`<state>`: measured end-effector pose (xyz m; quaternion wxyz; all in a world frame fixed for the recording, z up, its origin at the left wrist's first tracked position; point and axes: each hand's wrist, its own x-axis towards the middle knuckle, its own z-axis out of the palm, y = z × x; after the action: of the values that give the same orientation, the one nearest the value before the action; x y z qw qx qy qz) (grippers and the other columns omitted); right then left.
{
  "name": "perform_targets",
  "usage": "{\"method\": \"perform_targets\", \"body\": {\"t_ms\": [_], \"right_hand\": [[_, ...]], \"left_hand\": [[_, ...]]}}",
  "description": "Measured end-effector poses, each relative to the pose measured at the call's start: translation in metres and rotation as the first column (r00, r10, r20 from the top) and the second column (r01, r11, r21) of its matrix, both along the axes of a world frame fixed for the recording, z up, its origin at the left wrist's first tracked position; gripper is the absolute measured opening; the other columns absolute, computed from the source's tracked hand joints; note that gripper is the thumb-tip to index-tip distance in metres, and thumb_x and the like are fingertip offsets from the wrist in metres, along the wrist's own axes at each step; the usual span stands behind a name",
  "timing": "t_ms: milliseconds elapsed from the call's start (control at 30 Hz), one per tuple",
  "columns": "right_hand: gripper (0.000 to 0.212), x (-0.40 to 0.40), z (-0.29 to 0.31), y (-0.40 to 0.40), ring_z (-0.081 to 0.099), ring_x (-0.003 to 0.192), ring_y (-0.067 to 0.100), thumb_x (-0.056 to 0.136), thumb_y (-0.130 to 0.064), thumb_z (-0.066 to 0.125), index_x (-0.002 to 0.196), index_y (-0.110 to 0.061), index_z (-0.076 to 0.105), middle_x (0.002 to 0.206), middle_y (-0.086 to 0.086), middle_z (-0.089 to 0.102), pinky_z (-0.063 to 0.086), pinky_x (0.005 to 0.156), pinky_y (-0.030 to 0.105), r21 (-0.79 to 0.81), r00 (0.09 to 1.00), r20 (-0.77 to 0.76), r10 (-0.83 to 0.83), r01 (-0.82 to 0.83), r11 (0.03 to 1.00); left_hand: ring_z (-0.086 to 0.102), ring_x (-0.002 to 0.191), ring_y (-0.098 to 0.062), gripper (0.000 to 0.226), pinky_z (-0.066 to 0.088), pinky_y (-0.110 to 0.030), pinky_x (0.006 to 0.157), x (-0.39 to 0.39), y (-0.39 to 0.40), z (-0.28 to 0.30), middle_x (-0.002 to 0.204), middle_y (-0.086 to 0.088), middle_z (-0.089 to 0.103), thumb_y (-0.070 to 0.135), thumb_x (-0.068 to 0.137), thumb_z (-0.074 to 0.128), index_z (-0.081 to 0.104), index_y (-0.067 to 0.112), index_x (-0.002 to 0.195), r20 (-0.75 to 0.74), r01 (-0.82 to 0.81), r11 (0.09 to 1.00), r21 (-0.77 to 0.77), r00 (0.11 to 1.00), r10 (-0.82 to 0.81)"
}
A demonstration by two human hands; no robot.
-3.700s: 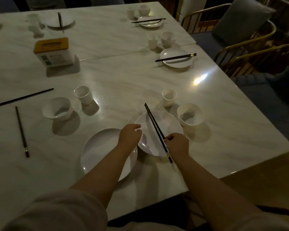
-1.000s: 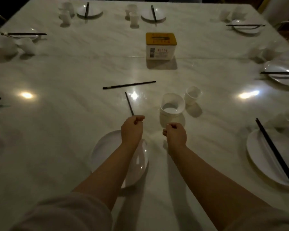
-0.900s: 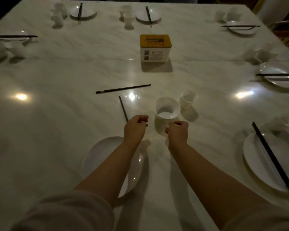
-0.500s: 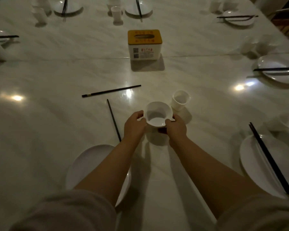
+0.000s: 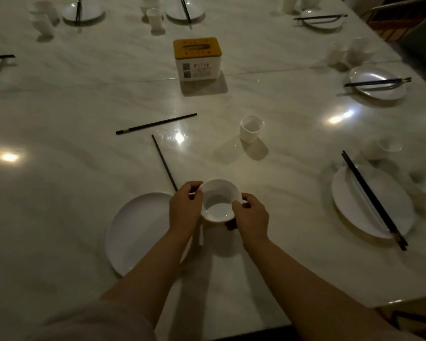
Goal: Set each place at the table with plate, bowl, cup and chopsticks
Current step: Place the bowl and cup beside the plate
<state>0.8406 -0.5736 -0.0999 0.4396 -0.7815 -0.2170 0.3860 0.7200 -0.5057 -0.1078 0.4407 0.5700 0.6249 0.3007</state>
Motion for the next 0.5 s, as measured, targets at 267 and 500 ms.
{"method": "perform_targets", "body": {"t_ms": [267,500], "right_hand": [[0.023,-0.003,-0.004,-0.025,0.064,0.05,0.019,0.089,-0.013,0.055,0.111,-0.016,0.059,0.084,0.014,0.067,0.043,0.038,0.012,-0.044,0.999,0.024,0.044,-0.043,0.998],[0.021,0.01,-0.002,-0.015,0.067,0.052,0.022,0.09,-0.048,0.049,0.095,-0.029,0.056,0.08,0.004,0.068,0.058,0.055,0.036,-0.181,0.987,0.097,0.132,-0.113,0.977]], "left_hand": [[0.059,0.089,-0.008,0.018,0.04,-0.006,0.062,-0.006,-0.019,-0.005,0.101,0.005,0.066,0.018,0.093,0.056,0.064,0.018,0.109,-0.071,0.086,0.996,0.04,0.994,-0.083],[0.057,0.089,-0.008,0.016,0.038,-0.008,0.067,0.004,-0.008,-0.002,0.1,0.003,0.065,0.017,0.091,0.058,0.064,0.016,0.106,-0.117,0.12,0.99,0.071,0.987,-0.111]]}}
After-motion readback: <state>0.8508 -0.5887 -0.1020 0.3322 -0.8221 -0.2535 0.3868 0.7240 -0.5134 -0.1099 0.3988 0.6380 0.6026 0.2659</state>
